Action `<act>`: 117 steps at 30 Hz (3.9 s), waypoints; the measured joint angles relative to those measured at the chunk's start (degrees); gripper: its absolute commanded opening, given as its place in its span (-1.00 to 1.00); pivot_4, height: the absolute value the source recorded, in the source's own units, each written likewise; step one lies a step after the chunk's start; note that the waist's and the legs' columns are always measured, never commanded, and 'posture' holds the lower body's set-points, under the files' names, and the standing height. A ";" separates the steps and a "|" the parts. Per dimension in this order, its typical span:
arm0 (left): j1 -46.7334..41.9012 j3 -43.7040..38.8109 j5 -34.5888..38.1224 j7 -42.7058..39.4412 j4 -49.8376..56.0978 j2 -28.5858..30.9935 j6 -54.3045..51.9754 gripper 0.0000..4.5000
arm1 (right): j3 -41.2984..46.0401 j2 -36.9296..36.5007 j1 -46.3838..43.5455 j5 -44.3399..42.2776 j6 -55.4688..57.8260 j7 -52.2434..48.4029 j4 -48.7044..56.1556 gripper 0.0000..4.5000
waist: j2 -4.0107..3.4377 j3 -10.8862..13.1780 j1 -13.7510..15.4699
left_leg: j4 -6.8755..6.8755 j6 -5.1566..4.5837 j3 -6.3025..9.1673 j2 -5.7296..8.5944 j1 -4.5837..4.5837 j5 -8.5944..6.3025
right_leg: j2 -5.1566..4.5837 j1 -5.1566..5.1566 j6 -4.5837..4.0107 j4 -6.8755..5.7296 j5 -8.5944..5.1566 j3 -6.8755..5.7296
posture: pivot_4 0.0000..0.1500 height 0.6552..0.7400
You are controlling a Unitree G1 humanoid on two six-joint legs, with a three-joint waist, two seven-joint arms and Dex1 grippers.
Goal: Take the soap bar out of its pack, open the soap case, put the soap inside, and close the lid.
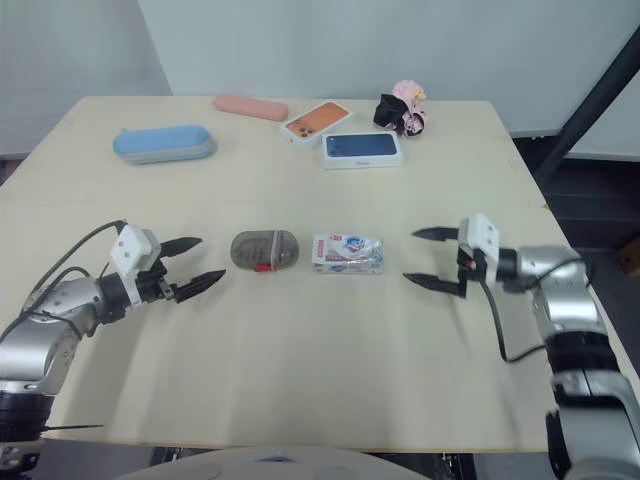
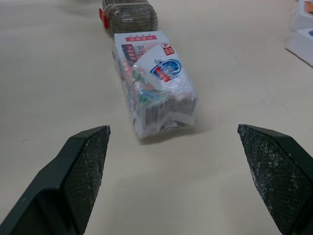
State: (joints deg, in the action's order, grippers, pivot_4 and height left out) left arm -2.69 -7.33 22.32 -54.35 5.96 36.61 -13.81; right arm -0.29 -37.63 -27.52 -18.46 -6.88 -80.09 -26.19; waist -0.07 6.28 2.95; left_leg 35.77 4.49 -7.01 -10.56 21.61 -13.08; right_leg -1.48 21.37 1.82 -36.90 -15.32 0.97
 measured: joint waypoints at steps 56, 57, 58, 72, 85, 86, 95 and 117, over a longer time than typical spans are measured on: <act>2.39 1.84 0.58 -1.50 4.17 -0.70 0.91 0.99 | -9.43 6.05 -11.63 10.13 -1.69 -2.65 -14.13 1.00 | 0.02 -0.01 1.48 | 0.67 -0.02 0.00 -0.05 0.91 0.00 | 0.01 0.78 -0.02 -0.60 0.00 -0.05 | 1.00 1.00; 2.39 1.84 0.58 -1.50 4.19 -0.71 0.89 0.99 | -9.43 6.05 -11.64 10.15 -2.02 -2.59 -14.24 1.00 | 0.02 -0.01 1.47 | 0.67 -0.01 0.00 -0.05 0.91 0.00 | 0.01 0.78 -0.02 -0.60 0.00 -0.05 | 1.00 1.00; 2.40 1.84 0.60 -1.51 4.26 -0.71 0.89 0.99 | -9.43 6.05 -11.64 10.17 -2.30 -2.56 -14.44 1.00 | 0.02 -0.01 1.48 | 0.67 -0.01 0.00 -0.05 0.91 0.00 | 0.02 0.78 -0.02 -0.60 0.00 -0.05 | 1.00 1.00; 3.02 2.22 2.97 -4.80 6.50 -1.03 0.80 1.00 | -9.43 6.28 -11.89 10.44 -4.95 -1.77 -16.87 0.21 | 0.02 -0.02 1.46 | 0.68 -0.02 0.00 -0.06 0.91 0.00 | 0.01 0.78 -0.02 -0.61 0.00 -0.05 | 1.00 1.00; 3.64 4.08 2.71 -7.54 7.35 -0.57 1.97 1.00 | -9.34 6.52 -12.52 10.52 -6.07 -1.50 -17.87 -0.08 | 0.02 -0.03 1.45 | 0.75 -0.02 0.00 -0.07 0.90 0.00 | 0.02 0.78 -0.02 -0.68 0.00 -0.04 | 1.00 1.00; 3.63 4.08 2.71 -7.52 7.35 -0.58 1.98 1.00 | -9.33 6.52 -12.51 10.53 -6.15 -1.42 -17.87 -0.08 | 0.04 -0.04 1.45 | 0.76 -0.02 0.00 -0.08 0.90 0.00 | 0.02 0.78 -0.02 -0.68 0.00 -0.04 | 1.00 1.00; 3.60 4.08 2.36 -7.07 7.29 -0.58 2.14 1.00 | -9.34 6.52 -12.47 10.55 -6.30 -1.18 -17.81 -0.19 | 0.04 -0.04 1.46 | 0.78 -0.02 0.00 -0.08 0.90 0.00 | 0.02 0.79 -0.02 -0.70 0.00 -0.04 | 1.00 1.00; 3.32 4.08 1.82 -6.45 7.00 -0.59 2.25 1.00 | -9.25 5.89 -10.97 10.41 -4.73 -0.22 -13.45 -0.92 | 0.04 -0.05 1.53 | 0.85 -0.02 0.00 -0.10 0.91 0.00 | 0.03 0.78 -0.02 -0.74 0.00 -0.04 | 1.00 1.00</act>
State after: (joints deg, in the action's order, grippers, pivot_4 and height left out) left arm 0.63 -3.25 24.14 -60.80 12.96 36.03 -11.56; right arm -9.54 -31.74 -38.50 -8.05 -11.60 -80.31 -39.64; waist -0.03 6.24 4.48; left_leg 36.62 4.48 -7.01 -10.66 22.52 -13.08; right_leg -1.46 22.16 1.80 -37.64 -15.32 0.93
